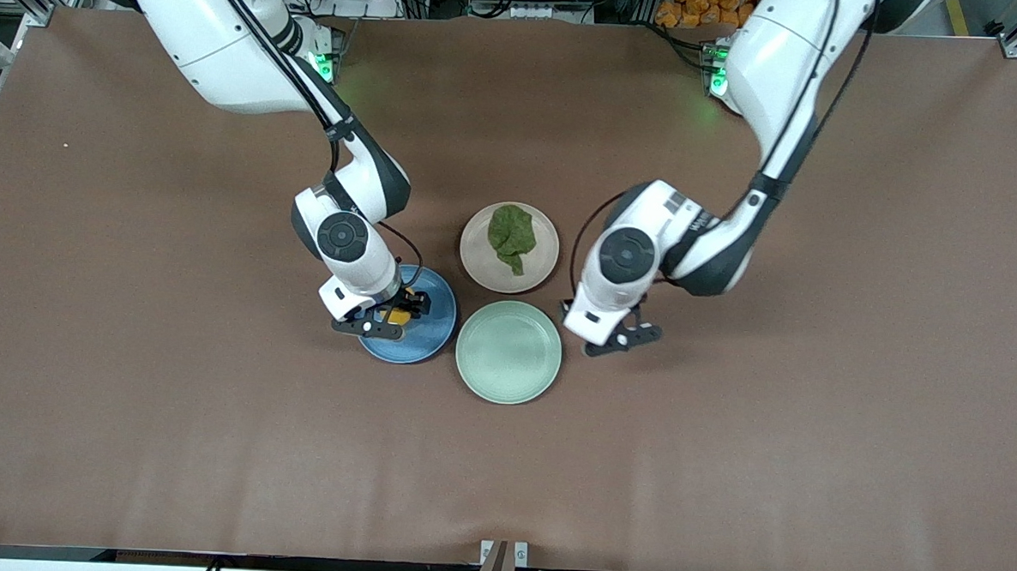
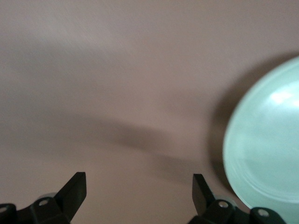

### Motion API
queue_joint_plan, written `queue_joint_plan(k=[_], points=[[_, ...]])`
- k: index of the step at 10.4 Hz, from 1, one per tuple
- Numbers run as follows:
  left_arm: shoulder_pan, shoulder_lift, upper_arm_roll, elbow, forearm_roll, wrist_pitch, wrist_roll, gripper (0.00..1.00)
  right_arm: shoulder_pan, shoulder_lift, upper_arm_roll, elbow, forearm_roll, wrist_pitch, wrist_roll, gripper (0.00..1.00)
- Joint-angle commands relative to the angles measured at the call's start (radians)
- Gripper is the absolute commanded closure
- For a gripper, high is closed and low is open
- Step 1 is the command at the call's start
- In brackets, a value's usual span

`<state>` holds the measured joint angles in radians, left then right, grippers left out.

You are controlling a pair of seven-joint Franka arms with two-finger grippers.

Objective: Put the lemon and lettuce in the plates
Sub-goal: 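Lower the lemon onto the blue plate and open the right gripper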

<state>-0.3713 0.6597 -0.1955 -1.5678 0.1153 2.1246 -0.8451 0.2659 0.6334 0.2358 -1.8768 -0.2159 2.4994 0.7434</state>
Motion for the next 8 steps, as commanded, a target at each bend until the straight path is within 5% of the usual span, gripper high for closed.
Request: queue_joint_plan(k=[1,6,8], points=[[0.109,-0.043,-0.012,-0.011,0.062,-0.046,0.136,0.0,0.001,0.011,0.002,0.021,-0.027,-0.004,0.039,0.0],[0.279,-0.048,-0.013,-0.008,0.089,-0.058,0.489,0.0,0.004,-0.004,0.01,0.073,-0.014,-0.039,0.071,0.0],[0.308,-0.043,-0.015,-0.008,0.083,-0.049,0.634,0.0,-0.004,-0.033,0.01,0.125,-0.017,-0.179,0.059,0.0]])
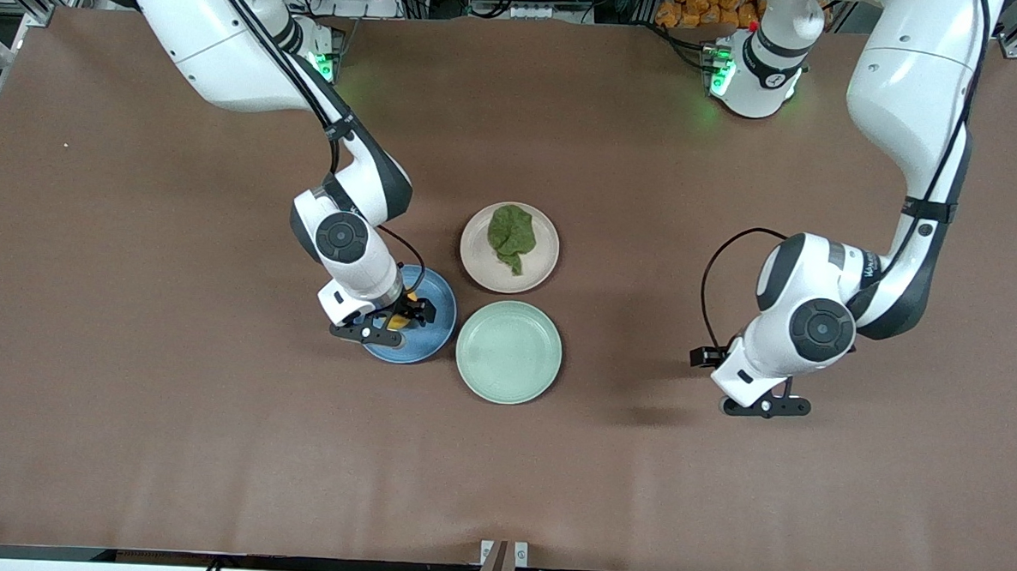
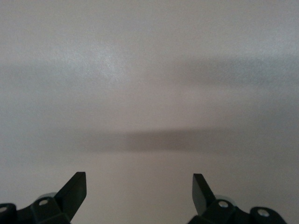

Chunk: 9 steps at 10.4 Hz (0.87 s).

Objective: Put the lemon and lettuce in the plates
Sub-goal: 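Lower the lemon onto the blue plate and open the right gripper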

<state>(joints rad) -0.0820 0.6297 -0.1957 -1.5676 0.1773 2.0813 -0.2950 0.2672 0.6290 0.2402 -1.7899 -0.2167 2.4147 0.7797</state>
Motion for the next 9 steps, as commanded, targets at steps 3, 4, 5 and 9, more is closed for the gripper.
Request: queue_joint_plan(k=[3,4,5,9], points=[[0.031,-0.013,-0.014,-0.008,0.014,0.0,0.158,0.0,-0.037,-0.107,0.004,0.053,-0.012,-0.193,-0.002,0.0],[0.03,-0.015,-0.014,-0.008,0.013,0.0,0.148,0.0,-0.055,-0.118,0.002,0.059,-0.01,-0.198,-0.005,0.0],[0.028,-0.022,-0.014,-0.014,0.01,0.0,0.137,0.0,-0.072,-0.129,-0.005,0.067,-0.003,-0.198,-0.043,0.0],[0.068,-0.068,-0.024,-0.093,0.002,-0.003,0.123,0.0,-0.106,-0.219,-0.159,0.069,0.172,-0.268,-0.422,0.0]])
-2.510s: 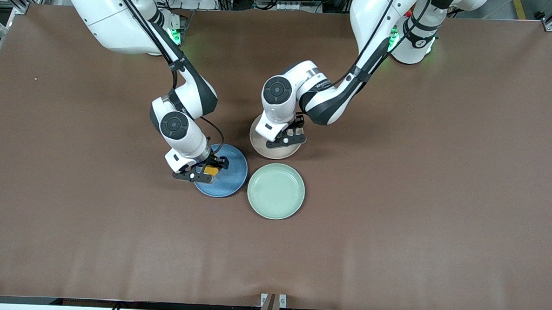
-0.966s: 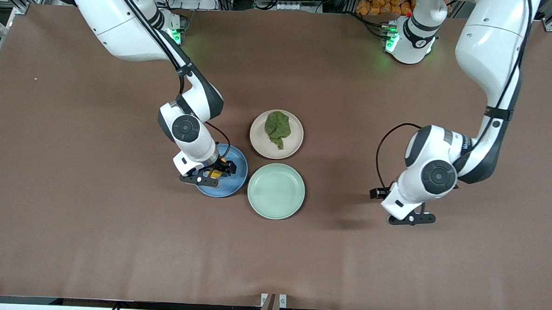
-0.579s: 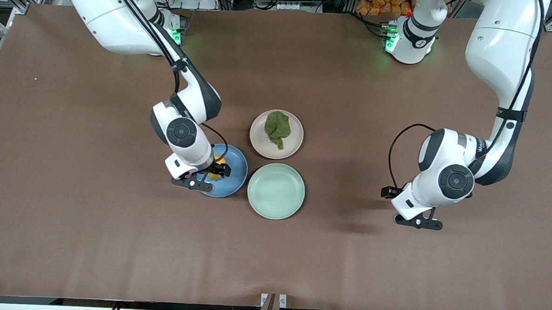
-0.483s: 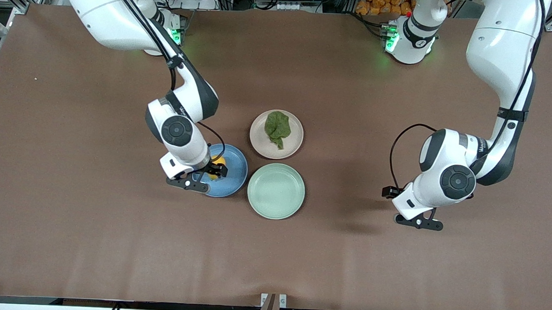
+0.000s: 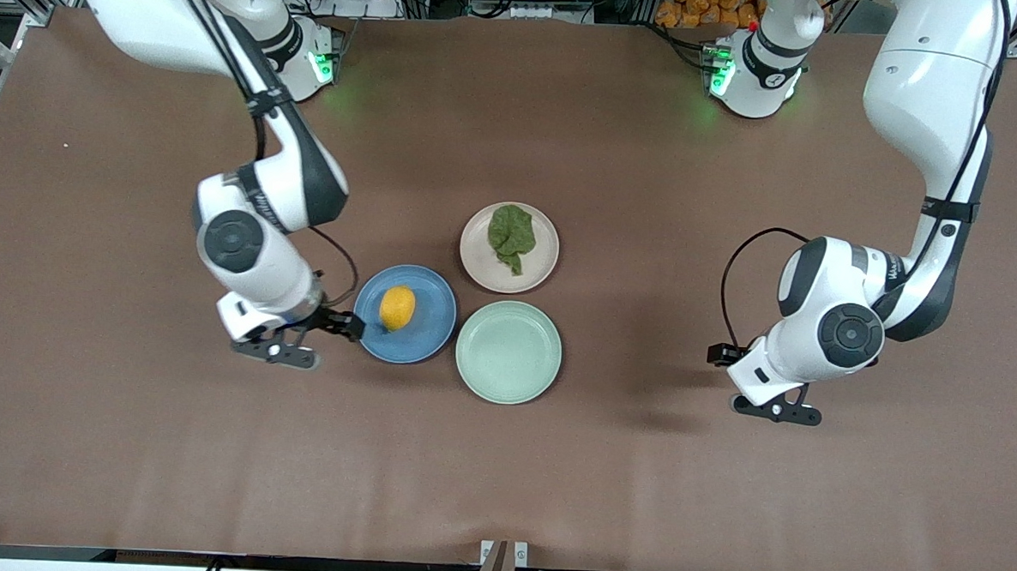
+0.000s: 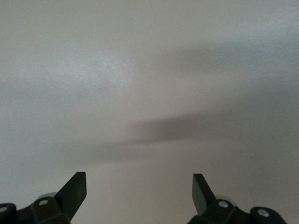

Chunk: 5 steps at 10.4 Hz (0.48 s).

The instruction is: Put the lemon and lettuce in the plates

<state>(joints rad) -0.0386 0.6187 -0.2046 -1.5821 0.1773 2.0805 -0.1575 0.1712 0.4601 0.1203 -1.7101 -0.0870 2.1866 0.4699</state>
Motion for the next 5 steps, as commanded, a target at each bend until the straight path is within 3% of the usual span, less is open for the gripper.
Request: queue_joint_plan(k=[1,5], points=[[0.064,-0.098,-0.019,-0.135,0.002,0.004,-0.017,0.0,-0.016,-0.07,-0.068,-0.003,0.043,-0.06,-0.147,0.0],[0.068,-0.207,-0.016,-0.349,0.001,0.123,-0.008,0.0,-0.056,-0.116,-0.126,0.102,0.044,-0.259,-0.278,0.0]])
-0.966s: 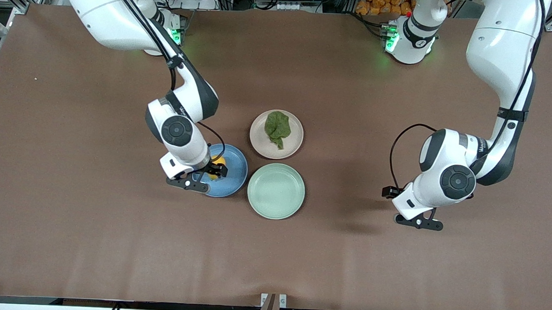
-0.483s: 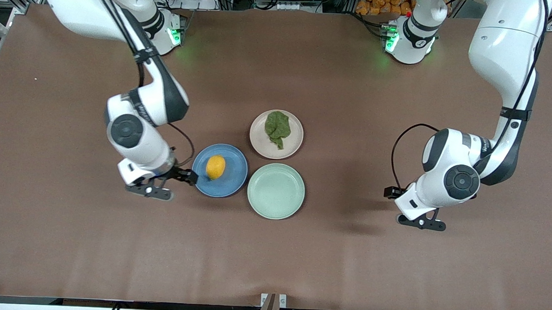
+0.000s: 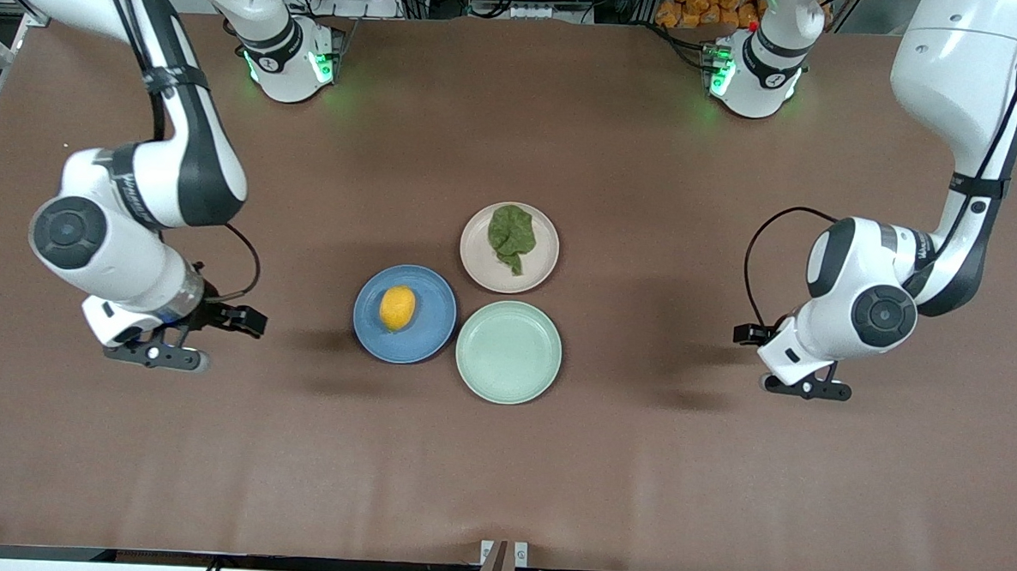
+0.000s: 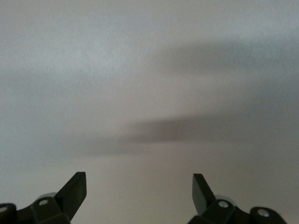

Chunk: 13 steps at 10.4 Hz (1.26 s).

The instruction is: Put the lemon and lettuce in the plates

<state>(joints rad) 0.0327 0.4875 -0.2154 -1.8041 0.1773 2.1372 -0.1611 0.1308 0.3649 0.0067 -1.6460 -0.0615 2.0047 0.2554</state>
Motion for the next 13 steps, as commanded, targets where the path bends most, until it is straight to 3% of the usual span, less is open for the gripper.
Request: queue_joint_plan(k=[1,3,5,7,11,13], points=[[-0.037,-0.102,0.025,-0.183,0.001,0.102,-0.005,0.0,-0.019,-0.032,-0.031,0.054,0.022,-0.11,-0.123,0.0],[-0.144,-0.182,0.147,-0.335,0.001,0.206,-0.003,0.0,-0.019,-0.07,-0.071,0.063,0.08,-0.168,-0.142,0.0],[-0.142,-0.226,0.149,-0.385,-0.015,0.214,0.0,0.0,-0.034,-0.122,-0.077,0.064,0.083,-0.213,-0.145,0.0],[-0.142,-0.335,0.154,-0.451,-0.048,0.207,0.014,0.0,-0.062,-0.171,-0.076,0.061,0.081,-0.245,-0.163,0.0],[-0.145,-0.452,0.153,-0.382,-0.127,0.103,0.014,0.0,-0.088,-0.27,-0.07,0.061,0.069,-0.323,-0.163,0.0],[-0.143,-0.466,0.151,-0.234,-0.15,-0.043,0.015,0.0,-0.089,-0.316,-0.071,0.064,0.068,-0.362,-0.163,0.0]])
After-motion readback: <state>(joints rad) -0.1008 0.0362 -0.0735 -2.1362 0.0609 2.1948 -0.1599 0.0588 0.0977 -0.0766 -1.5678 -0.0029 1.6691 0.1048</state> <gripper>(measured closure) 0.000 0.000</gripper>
